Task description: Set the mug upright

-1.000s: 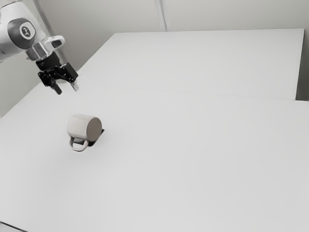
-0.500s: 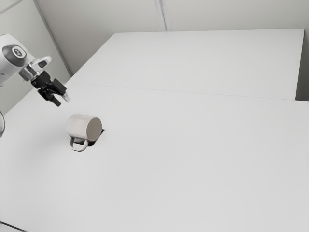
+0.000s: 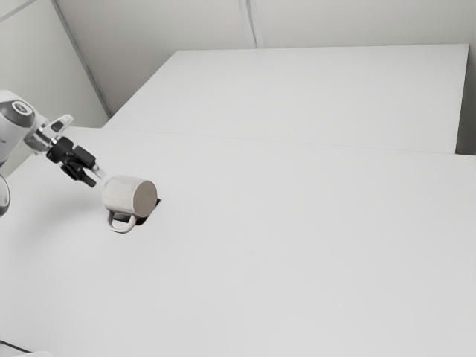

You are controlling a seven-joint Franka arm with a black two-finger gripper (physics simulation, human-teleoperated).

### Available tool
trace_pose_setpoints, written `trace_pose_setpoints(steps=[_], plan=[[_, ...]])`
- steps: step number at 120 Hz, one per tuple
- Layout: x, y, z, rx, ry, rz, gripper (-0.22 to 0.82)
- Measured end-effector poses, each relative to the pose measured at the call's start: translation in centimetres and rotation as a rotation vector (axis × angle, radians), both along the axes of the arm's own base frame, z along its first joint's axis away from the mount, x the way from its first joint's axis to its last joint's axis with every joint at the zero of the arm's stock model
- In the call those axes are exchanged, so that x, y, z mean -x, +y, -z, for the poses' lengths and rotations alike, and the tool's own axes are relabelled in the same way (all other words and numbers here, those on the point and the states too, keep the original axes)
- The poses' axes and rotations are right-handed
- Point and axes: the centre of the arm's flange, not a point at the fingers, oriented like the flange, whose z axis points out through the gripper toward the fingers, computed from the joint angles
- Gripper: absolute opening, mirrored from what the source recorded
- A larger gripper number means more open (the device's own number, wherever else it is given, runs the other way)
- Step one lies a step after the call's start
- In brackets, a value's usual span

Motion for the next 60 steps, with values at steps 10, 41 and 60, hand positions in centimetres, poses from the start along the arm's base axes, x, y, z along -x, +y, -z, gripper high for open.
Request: trace_pose_setpoints(steps=[10,41,60], plan=[[0.3,-0.1,0.6,0.063,-0.006,-0.004,0.60],[-0.2,-2.7,2.6,0.195,-0.014,0.011,0.60],[0.1,-3.3,3.6,0.242,-0.001,-0.002,0.43]])
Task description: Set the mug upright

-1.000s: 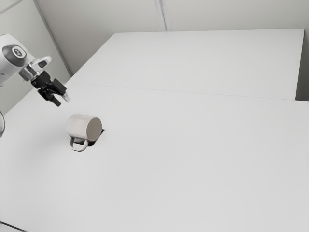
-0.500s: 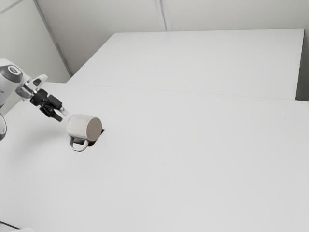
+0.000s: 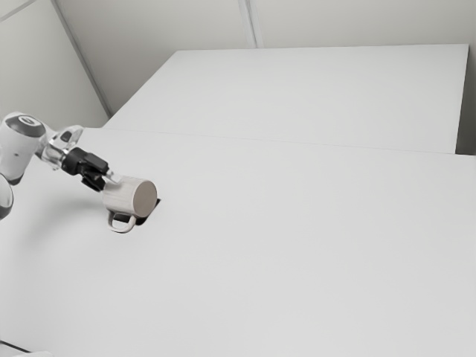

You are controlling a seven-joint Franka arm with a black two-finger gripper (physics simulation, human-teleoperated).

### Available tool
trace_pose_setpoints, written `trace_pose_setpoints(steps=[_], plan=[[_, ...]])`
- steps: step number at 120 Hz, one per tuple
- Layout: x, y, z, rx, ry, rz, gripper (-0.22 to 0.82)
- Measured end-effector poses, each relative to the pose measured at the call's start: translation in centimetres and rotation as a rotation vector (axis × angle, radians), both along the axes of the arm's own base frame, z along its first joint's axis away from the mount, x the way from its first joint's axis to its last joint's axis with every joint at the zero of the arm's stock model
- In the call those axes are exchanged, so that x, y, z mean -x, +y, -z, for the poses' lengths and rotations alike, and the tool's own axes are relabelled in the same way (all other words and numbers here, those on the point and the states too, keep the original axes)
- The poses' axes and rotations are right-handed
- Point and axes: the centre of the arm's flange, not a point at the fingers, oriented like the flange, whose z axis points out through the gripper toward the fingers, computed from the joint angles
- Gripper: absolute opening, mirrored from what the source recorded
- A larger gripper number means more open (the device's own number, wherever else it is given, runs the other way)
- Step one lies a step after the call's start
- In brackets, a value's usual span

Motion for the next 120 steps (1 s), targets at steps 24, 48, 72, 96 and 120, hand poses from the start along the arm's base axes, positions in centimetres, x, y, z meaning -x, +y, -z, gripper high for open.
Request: trace_pose_setpoints(steps=[24,48,72,96,120], plan=[[0.0,-0.2,0.1,0.027,0.005,-0.012,0.10],[-0.1,-0.5,-0.6,0.029,0.003,-0.007,-0.02],[-0.5,-1.5,-1.3,0.028,0.002,0.010,-0.10],[-0.8,-2.3,-3.3,0.012,-0.013,0.026,-0.15],[-0.7,-4.8,-6.7,-0.051,-0.016,0.080,-0.17]])
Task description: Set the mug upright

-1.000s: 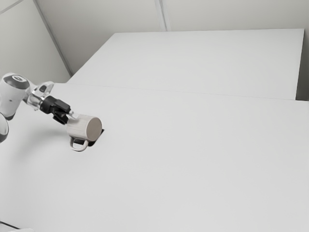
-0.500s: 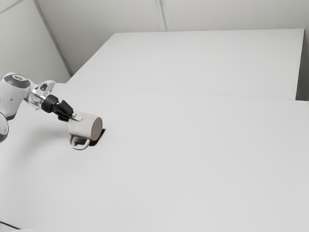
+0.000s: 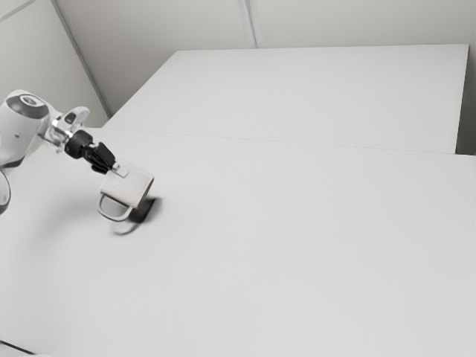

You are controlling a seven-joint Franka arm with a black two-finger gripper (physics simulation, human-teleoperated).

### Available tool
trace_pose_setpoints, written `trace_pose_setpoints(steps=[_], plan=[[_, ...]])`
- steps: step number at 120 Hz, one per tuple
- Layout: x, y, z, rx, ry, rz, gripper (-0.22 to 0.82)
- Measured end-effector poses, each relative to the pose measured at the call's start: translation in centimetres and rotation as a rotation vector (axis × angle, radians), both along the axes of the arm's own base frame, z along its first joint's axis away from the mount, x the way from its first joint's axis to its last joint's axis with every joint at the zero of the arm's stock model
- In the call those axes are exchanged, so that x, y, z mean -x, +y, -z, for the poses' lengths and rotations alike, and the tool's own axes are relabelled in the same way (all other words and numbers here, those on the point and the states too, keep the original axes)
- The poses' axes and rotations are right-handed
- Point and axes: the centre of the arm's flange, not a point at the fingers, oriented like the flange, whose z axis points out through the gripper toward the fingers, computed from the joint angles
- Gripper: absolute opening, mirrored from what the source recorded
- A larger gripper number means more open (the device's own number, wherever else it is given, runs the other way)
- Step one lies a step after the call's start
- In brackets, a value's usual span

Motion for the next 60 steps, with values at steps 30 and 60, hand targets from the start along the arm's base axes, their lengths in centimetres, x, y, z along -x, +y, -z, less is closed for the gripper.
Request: trace_pose_setpoints(steps=[30,60], plan=[[1.1,-8.1,-5.3,-0.248,-0.032,0.125,-0.18],[2.3,-15.4,-5.6,-0.569,-0.140,0.250,-0.18]])
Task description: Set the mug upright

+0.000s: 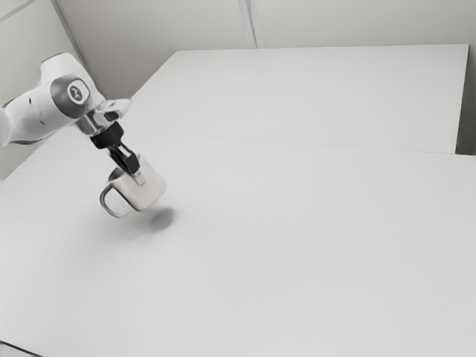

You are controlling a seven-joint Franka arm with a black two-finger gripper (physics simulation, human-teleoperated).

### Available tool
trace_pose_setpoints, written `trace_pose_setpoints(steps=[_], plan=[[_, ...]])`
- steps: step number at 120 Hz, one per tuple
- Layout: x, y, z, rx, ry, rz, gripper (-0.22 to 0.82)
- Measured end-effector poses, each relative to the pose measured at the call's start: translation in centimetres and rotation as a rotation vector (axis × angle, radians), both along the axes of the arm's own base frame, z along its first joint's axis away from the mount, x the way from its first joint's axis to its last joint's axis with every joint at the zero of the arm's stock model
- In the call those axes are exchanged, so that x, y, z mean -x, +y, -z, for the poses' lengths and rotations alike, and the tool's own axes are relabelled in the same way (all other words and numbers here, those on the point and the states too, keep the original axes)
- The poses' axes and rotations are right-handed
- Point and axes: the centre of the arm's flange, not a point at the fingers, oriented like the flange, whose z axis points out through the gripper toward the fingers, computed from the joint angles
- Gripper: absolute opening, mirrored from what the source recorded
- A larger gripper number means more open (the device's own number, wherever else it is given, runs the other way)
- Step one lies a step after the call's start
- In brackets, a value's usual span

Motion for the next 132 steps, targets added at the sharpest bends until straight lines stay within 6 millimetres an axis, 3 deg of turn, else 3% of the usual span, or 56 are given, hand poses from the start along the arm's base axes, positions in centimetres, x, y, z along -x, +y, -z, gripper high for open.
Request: trace_pose_setpoints(steps=[37,77,104,132], plan=[[1.5,-5.8,2.7,-0.164,-0.103,0.117,-0.18],[2.3,-6.6,4.5,-0.233,-0.107,0.151,-0.18],[2.2,-8.2,5.0,-0.252,-0.086,0.183,-0.17],[2.4,-8.5,5.2,-0.255,-0.071,0.190,0.28]])
